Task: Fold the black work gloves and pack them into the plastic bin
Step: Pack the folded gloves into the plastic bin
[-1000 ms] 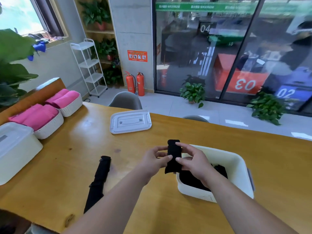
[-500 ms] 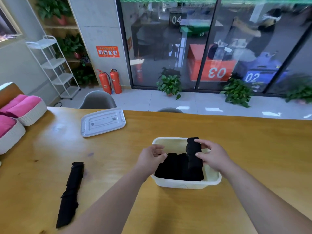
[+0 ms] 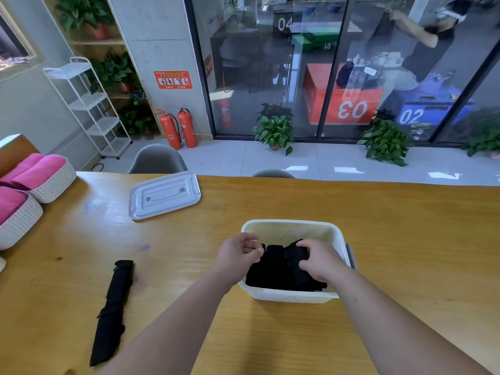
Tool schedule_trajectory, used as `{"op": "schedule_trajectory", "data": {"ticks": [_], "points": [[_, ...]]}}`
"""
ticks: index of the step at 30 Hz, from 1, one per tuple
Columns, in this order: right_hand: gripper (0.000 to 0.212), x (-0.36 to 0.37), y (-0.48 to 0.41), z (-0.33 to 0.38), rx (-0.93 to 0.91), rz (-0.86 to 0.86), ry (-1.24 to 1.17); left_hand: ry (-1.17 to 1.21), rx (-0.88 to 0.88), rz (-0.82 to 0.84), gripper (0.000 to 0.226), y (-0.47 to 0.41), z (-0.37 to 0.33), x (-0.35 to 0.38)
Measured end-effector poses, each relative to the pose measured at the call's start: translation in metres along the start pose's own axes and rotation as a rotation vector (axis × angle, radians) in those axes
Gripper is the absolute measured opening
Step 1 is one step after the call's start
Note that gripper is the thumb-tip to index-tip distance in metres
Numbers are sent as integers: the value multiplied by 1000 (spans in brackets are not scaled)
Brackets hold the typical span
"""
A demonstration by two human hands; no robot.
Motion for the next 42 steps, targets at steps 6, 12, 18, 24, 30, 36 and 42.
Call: {"op": "schedule_trajectory", "data": {"ticks": [6, 12, 18, 24, 30, 36, 42], "points": [[61, 17, -10, -8, 5, 2, -160, -40, -2, -2, 30, 1, 0, 0], [59, 15, -2, -8, 1, -30, -224, -63, -8, -9, 29, 1, 1, -1], [50, -13, 7, 5, -85, -125, -365, -352, 47, 66, 35, 3, -18, 18], [50, -21, 13, 1, -104, -99, -495, -277, -14, 309, 54, -3, -28, 69], [51, -42, 24, -11, -57, -222, -137, -286, -17, 369, 54, -13, -28, 87], [60, -42, 19, -10, 5, -234, 128, -458, 76, 233, 51, -16, -23, 58], [61, -12, 3, -6, 18, -130, 116, -522, 194, 9, 43, -15, -14, 24]]}}
Point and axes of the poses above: each hand's wrist, its own y-axis away from the middle knuckle, its own x-axis out of the palm, z = x × y, the point moved 5 cm from there along -y, towards the middle knuckle, and after that the axes turned 10 degrees about -y, right-handed, at the moved point
